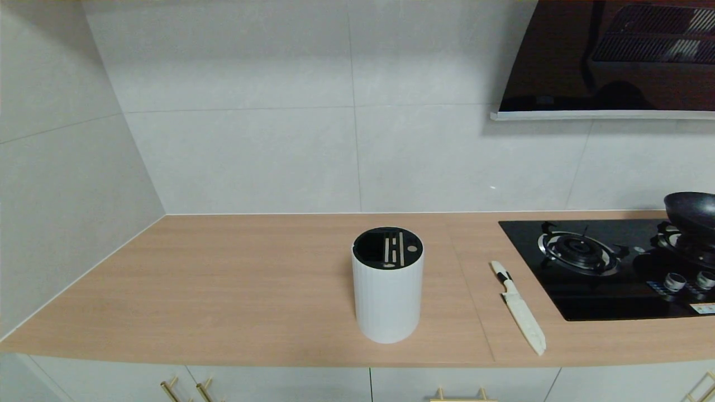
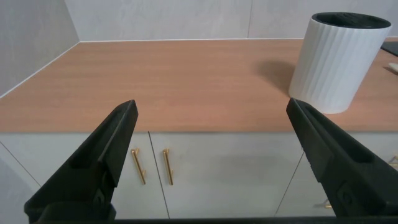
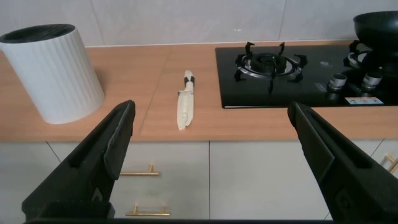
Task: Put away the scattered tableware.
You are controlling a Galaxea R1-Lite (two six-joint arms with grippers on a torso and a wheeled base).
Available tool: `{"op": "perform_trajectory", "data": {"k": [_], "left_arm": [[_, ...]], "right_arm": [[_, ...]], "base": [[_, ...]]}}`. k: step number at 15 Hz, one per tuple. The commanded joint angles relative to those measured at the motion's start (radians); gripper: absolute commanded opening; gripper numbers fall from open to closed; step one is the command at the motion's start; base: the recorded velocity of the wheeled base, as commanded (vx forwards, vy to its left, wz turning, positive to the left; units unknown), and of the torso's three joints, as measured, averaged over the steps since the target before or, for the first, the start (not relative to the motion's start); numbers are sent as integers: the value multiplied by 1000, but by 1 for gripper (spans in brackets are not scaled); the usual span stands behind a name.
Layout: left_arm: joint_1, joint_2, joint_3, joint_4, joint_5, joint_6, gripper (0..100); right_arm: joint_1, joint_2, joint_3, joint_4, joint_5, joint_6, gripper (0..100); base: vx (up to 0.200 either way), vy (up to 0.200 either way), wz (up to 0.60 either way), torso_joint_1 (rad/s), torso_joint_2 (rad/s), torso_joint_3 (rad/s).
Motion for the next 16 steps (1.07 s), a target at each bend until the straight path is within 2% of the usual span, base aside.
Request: {"op": "perform_trajectory", "data": {"k": [1,3,5,8,11,12,14,16], "left_arm": [[0,0,0,0,0,0,100],[0,0,0,0,0,0,100],[0,0,0,1,0,0,100],[0,0,0,0,0,0,100],[0,0,0,0,0,0,100],[0,0,0,0,0,0,100],[0,0,0,1,0,0,100],[0,0,0,0,0,0,100]], "right_arm": [[0,2,0,0,0,-14,100],[0,5,-14,-5,5,-16,100],[20,61,-150,-2,36,21,100],[97,408,-282,32,112,16,100],[157,810,-396,4,128,16,100],[180,943,-428,-43,126,16,100],[198,1226,-474,-223,117,15,100],[221,1485,-518,-421,65,15,100]], "base": [[0,0,0,0,0,0],[0,0,0,0,0,0],[0,0,0,0,0,0],[0,0,0,0,0,0],[0,0,0,0,0,0],[0,0,0,0,0,0],[0,0,0,0,0,0],[0,0,0,0,0,0]]}}
